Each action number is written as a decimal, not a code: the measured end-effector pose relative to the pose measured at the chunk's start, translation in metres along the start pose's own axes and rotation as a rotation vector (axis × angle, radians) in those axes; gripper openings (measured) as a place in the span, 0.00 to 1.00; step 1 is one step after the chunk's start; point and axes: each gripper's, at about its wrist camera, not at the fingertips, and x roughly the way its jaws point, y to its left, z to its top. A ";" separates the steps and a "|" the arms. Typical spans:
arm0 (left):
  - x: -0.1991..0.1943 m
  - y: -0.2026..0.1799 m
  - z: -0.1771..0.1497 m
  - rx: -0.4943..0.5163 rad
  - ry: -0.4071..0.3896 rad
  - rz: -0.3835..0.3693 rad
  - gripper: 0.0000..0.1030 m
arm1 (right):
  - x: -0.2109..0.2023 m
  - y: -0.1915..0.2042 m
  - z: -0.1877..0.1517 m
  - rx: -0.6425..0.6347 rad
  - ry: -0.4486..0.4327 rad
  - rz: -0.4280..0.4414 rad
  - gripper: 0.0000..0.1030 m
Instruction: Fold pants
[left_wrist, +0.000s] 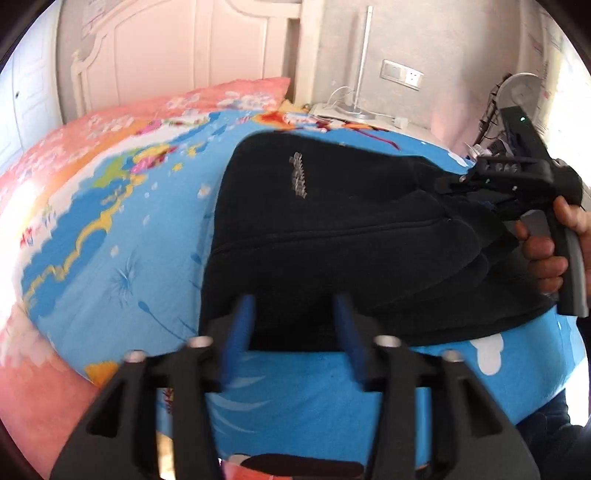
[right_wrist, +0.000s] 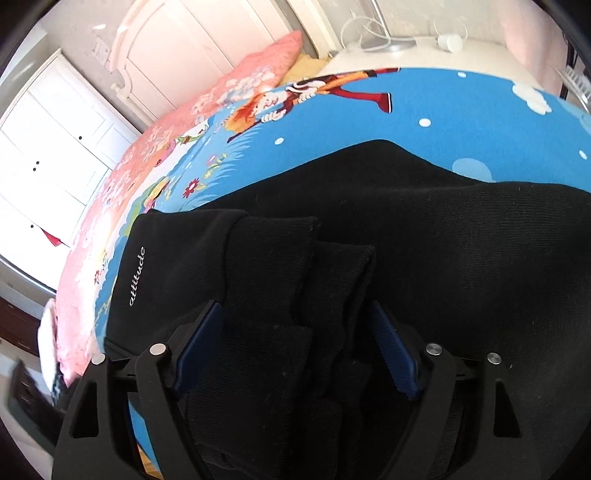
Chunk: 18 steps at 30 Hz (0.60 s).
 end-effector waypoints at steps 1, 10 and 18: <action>-0.008 -0.005 0.006 -0.001 -0.024 -0.002 0.64 | -0.001 0.000 -0.003 0.012 -0.006 0.009 0.83; 0.040 0.034 0.116 -0.108 0.006 -0.026 0.28 | -0.013 0.010 -0.029 -0.005 0.021 -0.026 0.71; 0.148 0.048 0.166 -0.106 0.231 -0.026 0.27 | -0.016 0.008 -0.038 -0.043 0.000 -0.054 0.60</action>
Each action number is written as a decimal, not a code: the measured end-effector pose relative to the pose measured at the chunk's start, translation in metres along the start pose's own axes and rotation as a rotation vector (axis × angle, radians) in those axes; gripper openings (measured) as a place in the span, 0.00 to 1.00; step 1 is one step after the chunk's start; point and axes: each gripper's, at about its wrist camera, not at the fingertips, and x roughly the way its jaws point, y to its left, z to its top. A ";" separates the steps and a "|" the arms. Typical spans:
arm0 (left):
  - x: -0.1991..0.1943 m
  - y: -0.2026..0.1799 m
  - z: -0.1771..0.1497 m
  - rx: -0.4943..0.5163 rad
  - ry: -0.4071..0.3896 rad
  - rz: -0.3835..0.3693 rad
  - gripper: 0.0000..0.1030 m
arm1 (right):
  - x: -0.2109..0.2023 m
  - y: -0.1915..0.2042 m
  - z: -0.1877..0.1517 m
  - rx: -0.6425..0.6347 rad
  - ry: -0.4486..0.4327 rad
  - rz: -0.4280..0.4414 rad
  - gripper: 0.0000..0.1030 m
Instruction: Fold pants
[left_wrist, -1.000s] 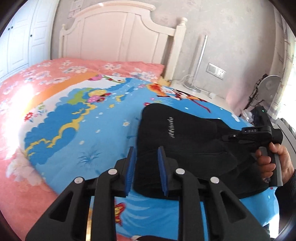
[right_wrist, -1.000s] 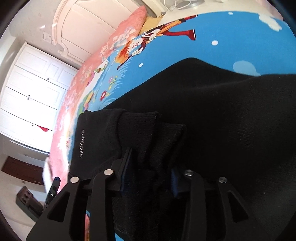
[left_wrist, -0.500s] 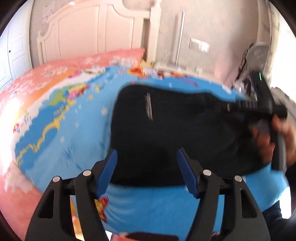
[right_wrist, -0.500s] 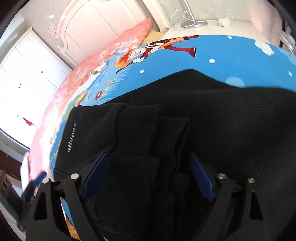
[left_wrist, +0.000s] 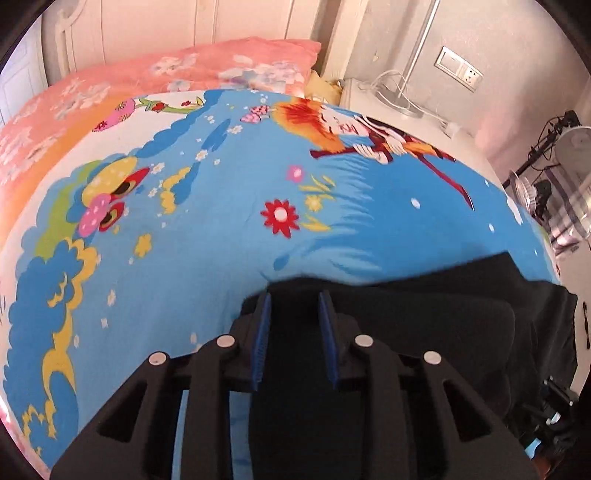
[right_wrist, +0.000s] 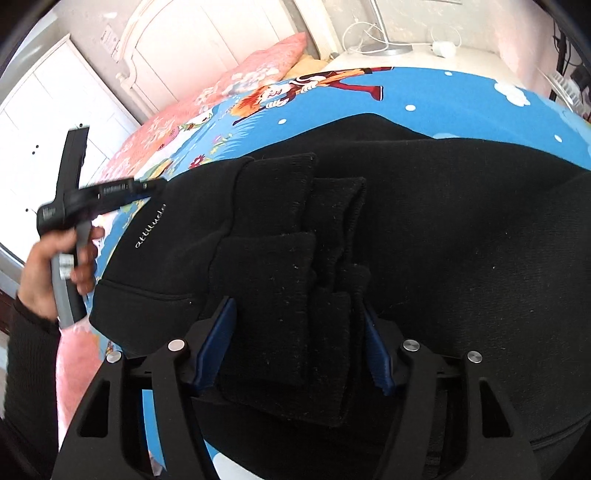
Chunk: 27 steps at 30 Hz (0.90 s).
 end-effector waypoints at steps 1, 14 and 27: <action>-0.001 0.000 0.003 -0.002 -0.003 0.014 0.27 | 0.000 -0.001 0.000 0.000 -0.001 0.002 0.60; -0.041 -0.070 -0.121 0.167 -0.151 0.017 0.26 | -0.012 -0.016 -0.009 0.049 -0.042 0.123 0.71; -0.076 -0.149 -0.206 0.391 -0.310 0.005 0.43 | -0.027 -0.055 0.015 0.203 -0.045 0.235 0.80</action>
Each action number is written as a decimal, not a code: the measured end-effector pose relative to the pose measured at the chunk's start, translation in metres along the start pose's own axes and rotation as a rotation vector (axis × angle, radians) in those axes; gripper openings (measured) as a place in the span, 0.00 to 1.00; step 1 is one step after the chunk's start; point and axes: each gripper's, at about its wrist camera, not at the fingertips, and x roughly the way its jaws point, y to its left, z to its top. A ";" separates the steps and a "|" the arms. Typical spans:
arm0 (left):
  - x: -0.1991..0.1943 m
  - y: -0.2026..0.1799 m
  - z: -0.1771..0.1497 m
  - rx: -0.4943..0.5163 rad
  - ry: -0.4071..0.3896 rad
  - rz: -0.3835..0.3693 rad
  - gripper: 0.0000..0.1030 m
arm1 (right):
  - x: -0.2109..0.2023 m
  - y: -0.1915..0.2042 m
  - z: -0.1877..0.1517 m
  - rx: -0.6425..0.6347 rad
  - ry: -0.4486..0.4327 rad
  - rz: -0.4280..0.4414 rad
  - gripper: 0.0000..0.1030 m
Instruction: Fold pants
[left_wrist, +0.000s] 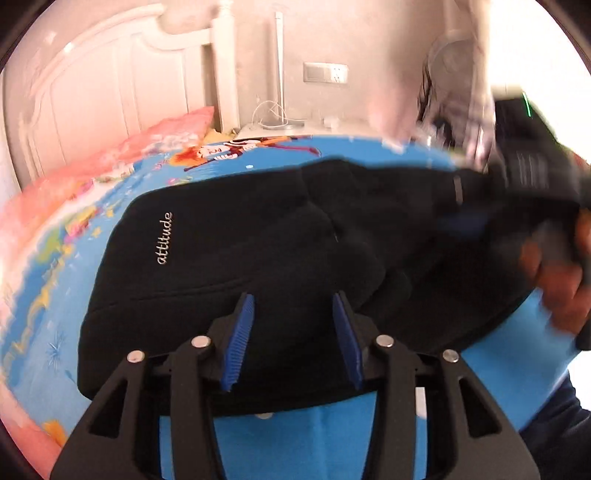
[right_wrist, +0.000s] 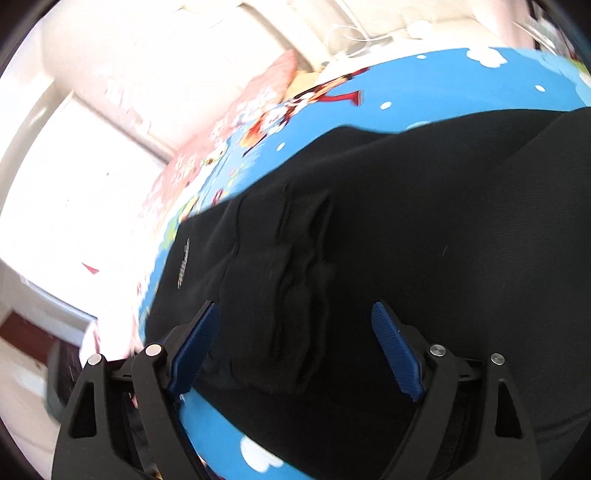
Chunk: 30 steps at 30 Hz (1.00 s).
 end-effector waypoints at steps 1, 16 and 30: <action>-0.002 -0.006 0.001 0.031 -0.009 0.018 0.43 | 0.002 -0.003 0.007 0.011 0.000 -0.001 0.80; 0.011 -0.088 -0.002 0.397 -0.105 0.239 0.68 | 0.060 0.022 0.044 -0.046 0.138 -0.075 0.72; 0.020 -0.075 -0.003 0.495 -0.041 0.209 0.31 | 0.062 0.036 0.043 -0.061 0.170 -0.086 0.32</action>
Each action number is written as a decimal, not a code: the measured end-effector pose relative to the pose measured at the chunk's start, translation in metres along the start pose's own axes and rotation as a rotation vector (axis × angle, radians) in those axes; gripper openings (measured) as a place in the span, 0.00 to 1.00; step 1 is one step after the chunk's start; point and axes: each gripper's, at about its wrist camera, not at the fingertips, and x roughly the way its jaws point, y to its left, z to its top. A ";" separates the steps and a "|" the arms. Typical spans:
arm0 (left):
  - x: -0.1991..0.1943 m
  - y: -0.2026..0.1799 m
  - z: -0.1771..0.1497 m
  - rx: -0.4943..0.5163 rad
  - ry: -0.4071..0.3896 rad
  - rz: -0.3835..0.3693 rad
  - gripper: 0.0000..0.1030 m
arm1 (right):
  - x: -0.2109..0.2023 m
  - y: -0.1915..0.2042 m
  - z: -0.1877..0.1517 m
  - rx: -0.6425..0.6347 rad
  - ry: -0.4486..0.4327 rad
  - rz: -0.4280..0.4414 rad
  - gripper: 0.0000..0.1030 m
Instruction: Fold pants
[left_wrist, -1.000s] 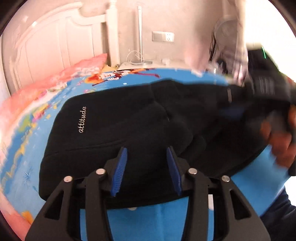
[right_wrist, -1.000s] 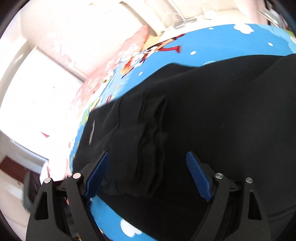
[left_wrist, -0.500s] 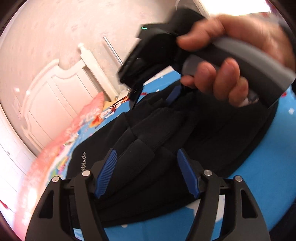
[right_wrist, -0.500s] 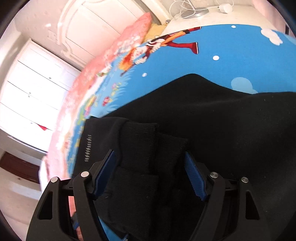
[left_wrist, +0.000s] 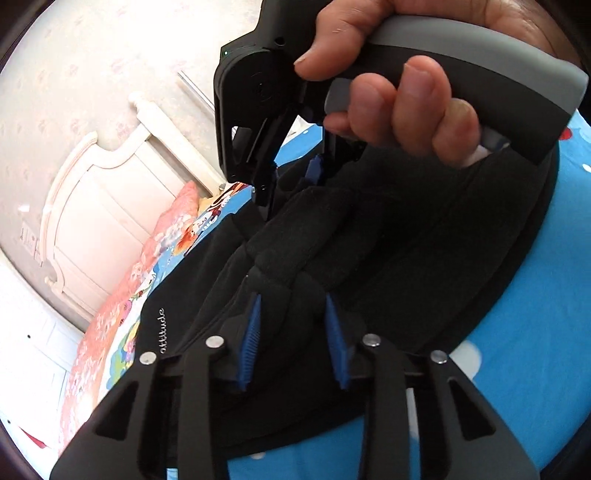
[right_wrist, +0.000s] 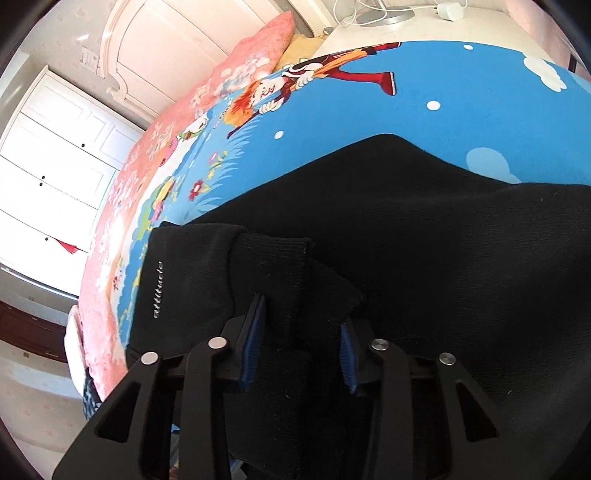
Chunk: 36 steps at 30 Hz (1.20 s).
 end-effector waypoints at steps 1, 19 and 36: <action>-0.003 0.005 -0.001 0.006 0.001 0.010 0.30 | 0.000 0.004 -0.001 -0.009 0.000 0.017 0.31; -0.013 0.173 -0.084 -0.682 0.009 0.033 0.42 | -0.052 0.087 -0.026 -0.360 -0.328 -0.368 0.83; -0.011 0.165 -0.106 -0.840 0.059 -0.057 0.47 | 0.072 0.134 -0.059 -0.512 -0.161 -0.505 0.86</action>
